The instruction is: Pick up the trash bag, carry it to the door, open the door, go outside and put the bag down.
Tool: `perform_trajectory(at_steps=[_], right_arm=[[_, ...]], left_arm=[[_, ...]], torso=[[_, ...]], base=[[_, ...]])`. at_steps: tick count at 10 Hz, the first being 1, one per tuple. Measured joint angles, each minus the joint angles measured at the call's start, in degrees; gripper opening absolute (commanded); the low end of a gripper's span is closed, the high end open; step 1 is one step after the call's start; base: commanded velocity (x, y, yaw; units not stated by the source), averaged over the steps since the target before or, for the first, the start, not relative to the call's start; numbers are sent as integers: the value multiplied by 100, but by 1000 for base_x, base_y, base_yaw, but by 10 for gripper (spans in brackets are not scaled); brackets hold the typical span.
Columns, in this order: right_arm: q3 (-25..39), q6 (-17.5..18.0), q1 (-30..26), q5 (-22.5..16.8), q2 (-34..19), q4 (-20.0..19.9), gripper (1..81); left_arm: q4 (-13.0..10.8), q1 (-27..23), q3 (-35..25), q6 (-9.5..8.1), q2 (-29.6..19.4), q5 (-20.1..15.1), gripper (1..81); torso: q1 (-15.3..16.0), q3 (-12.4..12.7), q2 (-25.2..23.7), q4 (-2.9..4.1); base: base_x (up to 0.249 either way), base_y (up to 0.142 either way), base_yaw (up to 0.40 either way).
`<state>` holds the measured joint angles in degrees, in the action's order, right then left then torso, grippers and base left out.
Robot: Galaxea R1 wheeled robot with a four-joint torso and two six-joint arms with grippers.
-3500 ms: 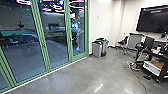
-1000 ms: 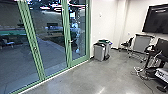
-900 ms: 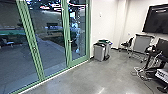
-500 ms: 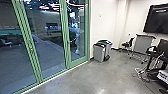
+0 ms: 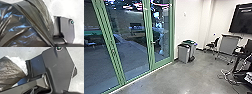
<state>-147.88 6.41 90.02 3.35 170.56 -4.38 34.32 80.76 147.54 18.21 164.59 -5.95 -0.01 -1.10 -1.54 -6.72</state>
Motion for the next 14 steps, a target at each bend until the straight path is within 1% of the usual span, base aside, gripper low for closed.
perform_trajectory(at_steps=[3,6,14], right_arm=[[-11,0,45,2,-20,2,811],[-21,0,108,-13,-157,2,811],[-13,-2,108,-13,-60,5,811]], left_arm=[[0,5,0,0,2,2,10],[0,29,2,-2,49,15,10],[0,30,0,0,52,22,10]], torso=[[0,0,0,0],[-2,0,0,0],[-2,0,0,0]], base=[[170,0,0],[191,0,0],[191,0,0]])
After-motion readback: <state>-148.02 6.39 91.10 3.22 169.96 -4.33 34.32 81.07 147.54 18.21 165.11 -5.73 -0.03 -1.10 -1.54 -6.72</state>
